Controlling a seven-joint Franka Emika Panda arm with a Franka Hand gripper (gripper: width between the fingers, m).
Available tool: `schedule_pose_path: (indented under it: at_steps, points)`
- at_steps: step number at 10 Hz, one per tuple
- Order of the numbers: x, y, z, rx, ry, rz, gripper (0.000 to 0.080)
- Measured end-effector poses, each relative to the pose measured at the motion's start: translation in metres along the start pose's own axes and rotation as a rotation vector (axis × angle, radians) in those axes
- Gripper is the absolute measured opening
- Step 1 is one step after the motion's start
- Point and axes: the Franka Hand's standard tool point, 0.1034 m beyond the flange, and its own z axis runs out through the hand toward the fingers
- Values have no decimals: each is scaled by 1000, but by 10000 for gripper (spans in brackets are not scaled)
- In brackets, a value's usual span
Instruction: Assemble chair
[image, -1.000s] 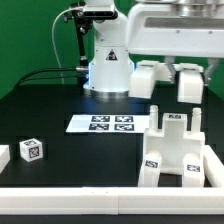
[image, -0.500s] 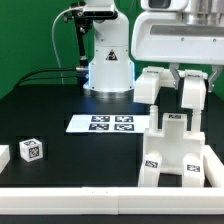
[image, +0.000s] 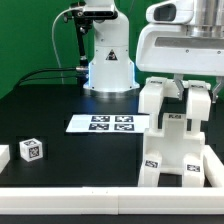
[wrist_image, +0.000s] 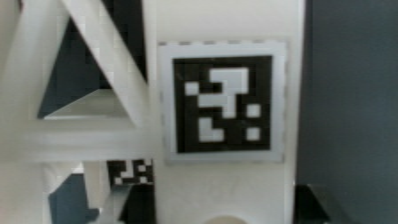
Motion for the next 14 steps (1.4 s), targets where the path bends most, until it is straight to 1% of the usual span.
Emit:
schedule_pose_path:
  at_steps: [1,3,7,8,10,12,14]
  points:
    - [1,0,3,-1,5,-1,284]
    - [1,-1,15,-8,11,-4,284]
    - [4,-1,16,-3,28,-5,284]
    - [5,-1,19,-6,28,-5,284]
    - [13,1,25,-11,33,-2,284]
    - [25,3,26,-6,62,4,284]
    - [33,2,25,-3,77,8,284]
